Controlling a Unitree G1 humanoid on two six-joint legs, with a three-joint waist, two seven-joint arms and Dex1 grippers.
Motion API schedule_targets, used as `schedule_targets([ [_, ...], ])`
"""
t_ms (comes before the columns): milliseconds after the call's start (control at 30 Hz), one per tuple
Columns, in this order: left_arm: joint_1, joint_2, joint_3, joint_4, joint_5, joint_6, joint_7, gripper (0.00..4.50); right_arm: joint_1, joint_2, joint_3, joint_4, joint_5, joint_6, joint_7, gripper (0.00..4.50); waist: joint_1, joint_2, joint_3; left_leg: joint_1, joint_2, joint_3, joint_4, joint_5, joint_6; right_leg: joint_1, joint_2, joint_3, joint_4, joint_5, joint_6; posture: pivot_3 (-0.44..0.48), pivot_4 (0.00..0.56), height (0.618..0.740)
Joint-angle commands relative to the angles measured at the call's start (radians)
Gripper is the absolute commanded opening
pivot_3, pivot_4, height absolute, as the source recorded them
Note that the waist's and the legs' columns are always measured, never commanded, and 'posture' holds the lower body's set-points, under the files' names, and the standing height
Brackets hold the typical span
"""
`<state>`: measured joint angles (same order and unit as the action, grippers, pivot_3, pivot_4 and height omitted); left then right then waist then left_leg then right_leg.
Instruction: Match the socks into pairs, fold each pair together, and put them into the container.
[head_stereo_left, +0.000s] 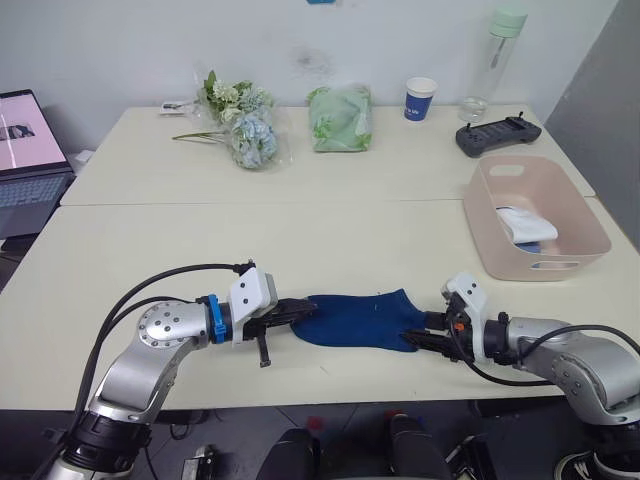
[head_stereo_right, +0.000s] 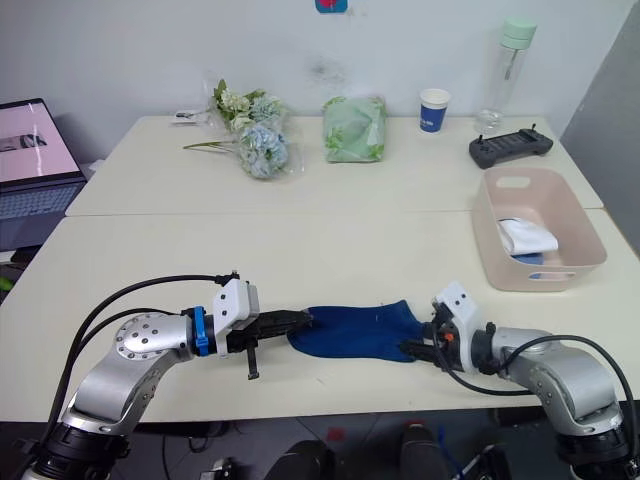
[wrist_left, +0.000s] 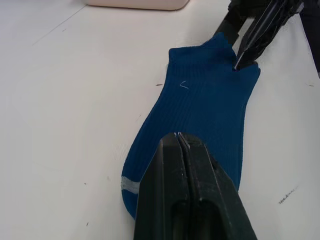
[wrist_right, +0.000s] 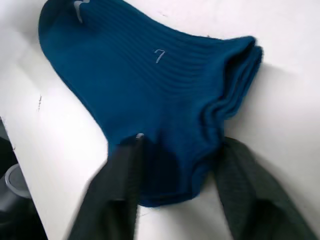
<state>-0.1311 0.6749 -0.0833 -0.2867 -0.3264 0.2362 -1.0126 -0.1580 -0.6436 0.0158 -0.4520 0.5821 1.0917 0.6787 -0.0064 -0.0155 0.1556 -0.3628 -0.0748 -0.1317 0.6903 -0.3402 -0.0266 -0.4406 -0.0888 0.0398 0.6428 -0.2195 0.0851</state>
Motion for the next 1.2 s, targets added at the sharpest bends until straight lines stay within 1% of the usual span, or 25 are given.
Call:
schedule_targets([
  [33,0.001,0.002,0.007,-0.04,-0.005,-0.004,0.008,0.0,-0.015,0.004,-0.048,0.003,0.03,0.012,-0.011,1.0,0.0,0.0,0.0,0.0,0.0,0.0,0.0,0.0,0.0,0.0,0.0,0.0,0.0,0.0,0.0,0.0,0.15,0.74],
  [67,-0.002,0.0,0.006,-0.043,-0.006,-0.003,0.008,0.0,-0.019,0.007,-0.063,0.015,0.042,0.023,-0.01,0.73,0.0,0.0,0.0,0.0,0.0,0.0,0.0,0.0,0.0,0.0,0.0,0.0,0.0,0.0,0.0,0.0,0.15,0.74],
  [100,-0.008,-0.004,0.002,-0.046,-0.007,-0.003,0.008,0.0,-0.025,0.004,-0.077,0.032,0.052,0.031,-0.004,0.31,0.0,0.0,0.0,0.0,0.0,0.0,0.0,0.0,0.0,0.0,0.0,0.0,0.0,0.0,0.0,0.0,0.15,0.74],
  [133,-0.015,-0.008,-0.005,-0.048,-0.008,-0.002,0.007,0.0,-0.031,-0.008,-0.083,0.048,0.057,0.031,0.009,0.02,0.0,0.0,0.0,0.0,0.0,0.0,0.0,0.0,0.0,0.0,0.0,0.0,0.0,0.0,0.0,0.0,0.15,0.74],
  [233,-0.042,-0.03,-0.037,-0.028,0.004,-0.012,0.002,0.0,-0.059,-0.062,-0.07,0.097,0.051,0.007,0.066,0.02,0.001,0.0,0.0,0.0,0.0,0.0,0.0,0.0,0.0,0.0,0.0,0.0,0.0,0.0,0.0,0.0,0.15,0.74],
  [400,-0.113,-0.113,-0.128,0.061,0.048,-0.037,0.0,0.0,-0.126,-0.132,-0.029,0.201,0.03,-0.053,0.175,0.02,0.001,0.0,0.0,0.0,-0.001,0.001,0.0,0.0,0.0,0.001,0.0,0.0,0.0,0.0,0.0,0.0,0.15,0.74],
  [467,-0.157,-0.154,-0.156,0.105,0.061,-0.036,0.003,0.0,-0.142,-0.143,-0.013,0.225,0.026,-0.07,0.204,0.02,0.002,0.0,0.0,0.0,-0.001,0.001,0.0,0.0,0.0,0.001,0.0,-0.001,0.0,0.0,0.0,0.0,0.15,0.74],
  [567,-0.234,-0.22,-0.208,0.215,0.116,-0.073,0.015,0.0,-0.163,-0.146,0.006,0.258,0.013,-0.1,0.229,0.02,0.003,0.0,0.0,0.0,-0.001,0.001,0.001,0.0,0.0,0.001,0.0,-0.001,0.0,0.0,0.0,0.0,0.15,0.74],
  [667,-0.265,-0.255,-0.239,0.282,0.156,-0.114,0.014,0.0,-0.176,-0.143,0.017,0.282,0.0,-0.122,0.236,0.02,0.001,0.0,0.0,0.0,-0.002,0.001,0.001,0.0,0.0,0.001,0.0,-0.001,0.0,0.0,0.0,0.0,0.15,0.74],
  [867,-0.249,-0.286,-0.292,0.332,0.195,-0.137,0.01,0.0,-0.185,-0.137,0.023,0.296,-0.014,-0.142,0.252,0.02,0.002,0.0,0.0,0.0,-0.001,0.001,0.001,0.0,0.0,0.0,0.0,0.0,0.0,0.0,0.0,0.0,0.15,0.74],
  [967,-0.268,-0.295,-0.327,0.436,0.301,-0.142,0.077,0.0,-0.187,-0.146,0.009,0.279,0.015,-0.138,0.284,0.02,0.004,0.0,0.0,0.0,-0.001,0.0,0.001,0.0,0.0,0.0,0.0,0.0,0.0,0.0,0.0,0.0,0.15,0.74],
  [1033,-0.262,-0.294,-0.34,0.453,0.309,-0.142,0.061,0.0,-0.197,-0.148,-0.011,0.24,0.059,-0.106,0.304,0.02,0.005,0.0,0.0,0.0,-0.002,0.0,0.002,0.0,0.0,0.001,0.0,-0.001,0.0,0.0,0.0,0.0,0.15,0.74],
  [1200,-0.229,-0.282,-0.358,0.415,0.31,-0.109,0.036,0.0,-0.258,-0.104,-0.085,0.167,0.235,0.027,0.294,0.02,0.005,0.0,-0.001,0.0,-0.001,0.0,0.002,0.0,0.0,0.001,0.0,0.0,0.0,0.0,0.0,0.0,0.15,0.74],
])
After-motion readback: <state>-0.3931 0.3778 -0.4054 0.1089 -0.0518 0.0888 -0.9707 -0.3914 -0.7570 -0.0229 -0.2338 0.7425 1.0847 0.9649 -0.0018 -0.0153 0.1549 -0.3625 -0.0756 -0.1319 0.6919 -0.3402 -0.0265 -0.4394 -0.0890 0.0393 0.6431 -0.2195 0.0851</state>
